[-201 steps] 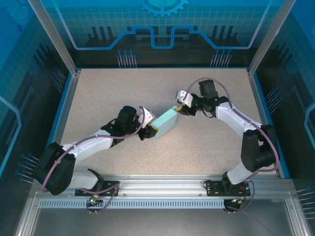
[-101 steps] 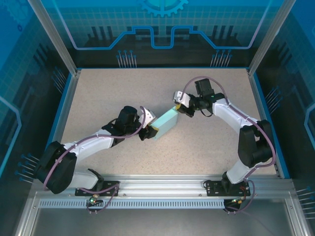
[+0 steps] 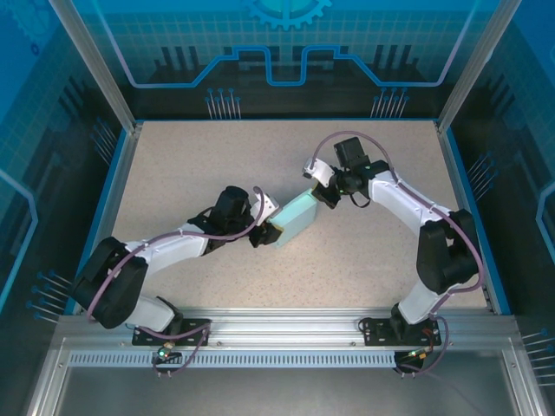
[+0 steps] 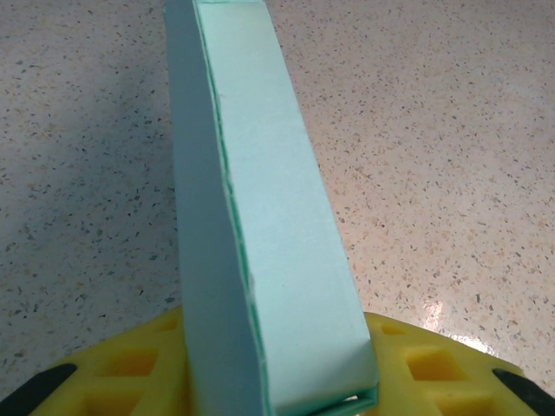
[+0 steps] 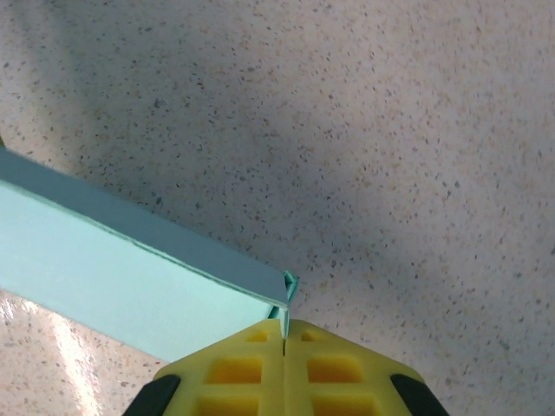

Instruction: Fold the paper box

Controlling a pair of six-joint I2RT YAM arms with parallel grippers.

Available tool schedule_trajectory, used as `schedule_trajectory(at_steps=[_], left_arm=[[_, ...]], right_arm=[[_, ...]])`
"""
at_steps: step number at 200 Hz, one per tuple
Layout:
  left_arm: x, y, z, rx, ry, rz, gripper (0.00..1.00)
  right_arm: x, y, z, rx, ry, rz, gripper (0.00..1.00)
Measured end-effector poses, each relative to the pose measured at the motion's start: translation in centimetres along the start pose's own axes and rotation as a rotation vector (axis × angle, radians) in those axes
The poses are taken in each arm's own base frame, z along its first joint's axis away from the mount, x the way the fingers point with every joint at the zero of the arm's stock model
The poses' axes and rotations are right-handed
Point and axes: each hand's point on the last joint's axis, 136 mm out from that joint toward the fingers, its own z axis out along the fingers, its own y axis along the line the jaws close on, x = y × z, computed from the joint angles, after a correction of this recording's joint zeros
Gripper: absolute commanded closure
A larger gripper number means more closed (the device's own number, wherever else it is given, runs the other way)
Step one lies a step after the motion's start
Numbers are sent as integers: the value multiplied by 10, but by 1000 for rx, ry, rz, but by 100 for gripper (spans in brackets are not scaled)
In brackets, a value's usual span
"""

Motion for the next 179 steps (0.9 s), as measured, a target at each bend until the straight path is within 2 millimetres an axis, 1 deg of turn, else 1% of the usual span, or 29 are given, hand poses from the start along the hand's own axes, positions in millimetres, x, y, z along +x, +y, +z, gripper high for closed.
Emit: schedule_trajectory(at_steps=[15,54,101,179], left_arm=[[2,0,3,-1,4,2,74],[2,2,10,-14,2,10,74],[0,3,14,-21,-9,19,74],[-1,4,15,-26,-15,20,74]], right_arm=[[2,-1,2,10,22,51,96],[0,-4,2,38,58,163,95],[2,-6,1,62,79,256,95],[4,-9,1,90,90,266,96]])
